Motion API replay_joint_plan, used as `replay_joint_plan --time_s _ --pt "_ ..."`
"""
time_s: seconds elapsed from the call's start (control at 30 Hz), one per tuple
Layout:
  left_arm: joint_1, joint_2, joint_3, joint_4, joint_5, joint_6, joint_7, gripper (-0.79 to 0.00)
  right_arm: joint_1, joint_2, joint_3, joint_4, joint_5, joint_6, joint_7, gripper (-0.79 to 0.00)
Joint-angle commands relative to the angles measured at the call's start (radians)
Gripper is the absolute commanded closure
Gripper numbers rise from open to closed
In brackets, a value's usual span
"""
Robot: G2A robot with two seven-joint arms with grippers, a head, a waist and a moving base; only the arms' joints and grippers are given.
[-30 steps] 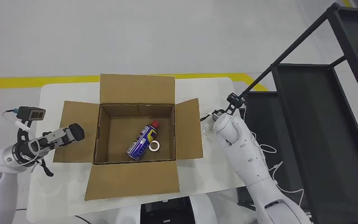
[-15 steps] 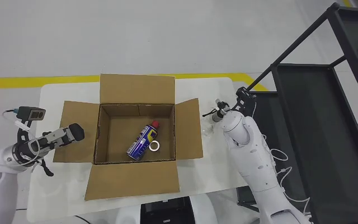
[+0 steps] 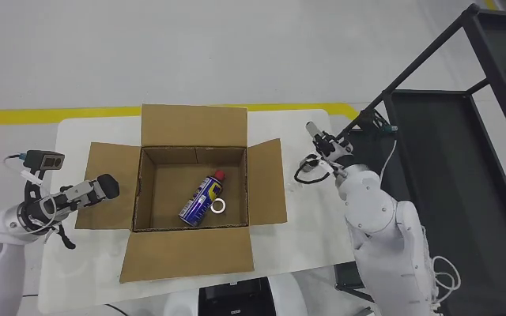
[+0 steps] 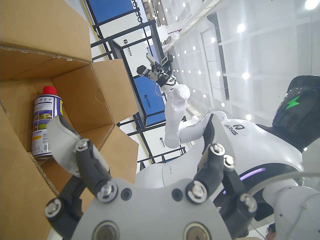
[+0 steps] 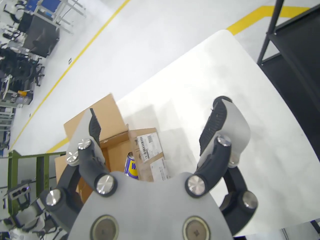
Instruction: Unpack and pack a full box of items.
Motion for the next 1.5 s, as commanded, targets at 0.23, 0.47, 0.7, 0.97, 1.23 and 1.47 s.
replay_joint_plan --time_s 0.23,0.47,0.7,0.97,1.23,1.47 --pt "0.000 0.000 0.000 0.000 0.000 0.000 0.000 -0.785 0.042 0.002 -0.283 -0.033 -0.208 -0.135 0.066 -0.785" --pt "0.000 0.000 0.000 0.000 0.000 0.000 0.000 -0.785 0.130 -0.017 -0.513 -0.033 -0.338 -0.040 0.273 -0.785" --pt "0.000 0.000 0.000 0.000 0.000 0.000 0.000 -0.785 0.237 -0.059 -0.676 0.112 -0.437 0.088 0.381 -0.785" --pt "0.000 0.000 0.000 0.000 0.000 0.000 0.000 -0.785 0.311 -0.123 -0.728 0.273 -0.388 0.165 0.304 -0.785" --pt "0.000 0.000 0.000 0.000 0.000 0.000 0.000 -0.785 0.311 -0.123 -0.728 0.273 -0.388 0.165 0.304 -0.785" --pt "0.000 0.000 0.000 0.000 0.000 0.000 0.000 -0.785 0.311 -0.123 -0.728 0.273 -0.388 0.165 0.304 -0.785"
